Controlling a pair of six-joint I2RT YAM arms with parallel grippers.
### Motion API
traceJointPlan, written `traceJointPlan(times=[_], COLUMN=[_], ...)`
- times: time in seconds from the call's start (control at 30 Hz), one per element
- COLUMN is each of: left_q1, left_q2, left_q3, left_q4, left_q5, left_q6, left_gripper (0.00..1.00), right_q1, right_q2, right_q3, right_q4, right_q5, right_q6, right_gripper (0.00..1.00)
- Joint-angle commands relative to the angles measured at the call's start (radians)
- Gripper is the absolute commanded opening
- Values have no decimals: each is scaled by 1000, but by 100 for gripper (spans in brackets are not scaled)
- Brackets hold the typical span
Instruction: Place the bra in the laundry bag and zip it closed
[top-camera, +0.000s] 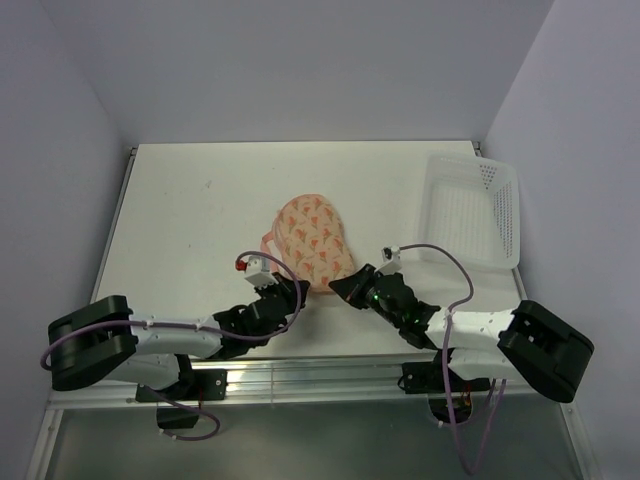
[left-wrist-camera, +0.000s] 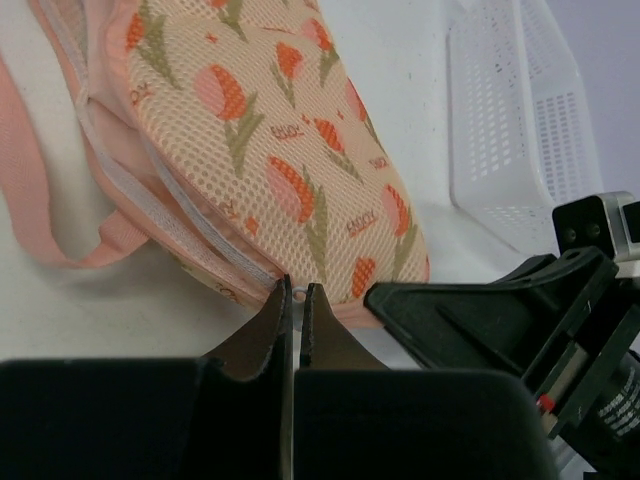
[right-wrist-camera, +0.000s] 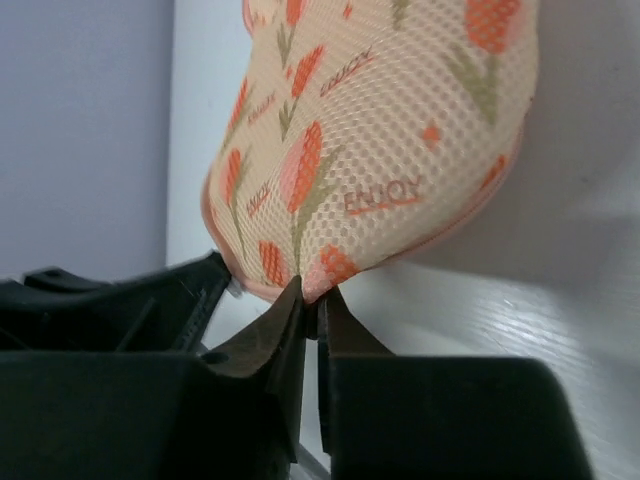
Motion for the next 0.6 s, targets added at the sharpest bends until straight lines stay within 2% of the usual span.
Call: traceJointPlan(times=[0.0, 0.07, 0.33, 0.57], left_q1=[-13, -13, -12, -12], left_q2=[-63, -105, -293, -459], left_q3=[-23, -44, -113, -158], left_q4=[-14, -60, -324, -568], left_q5=[-15, -32, -148, -225], left_q6=[8, 15, -8, -108], left_gripper=[0, 0, 0, 0], right_q1=[-37, -60, -270, -342], right_q2=[-11, -11, 12, 32], right_q3=[51, 48, 38, 118], right_q4=[41, 37, 42, -56], right_q5=[35, 9, -163, -186], right_q6=[-35, -55, -132, -190], right_gripper=[6, 0, 0, 0])
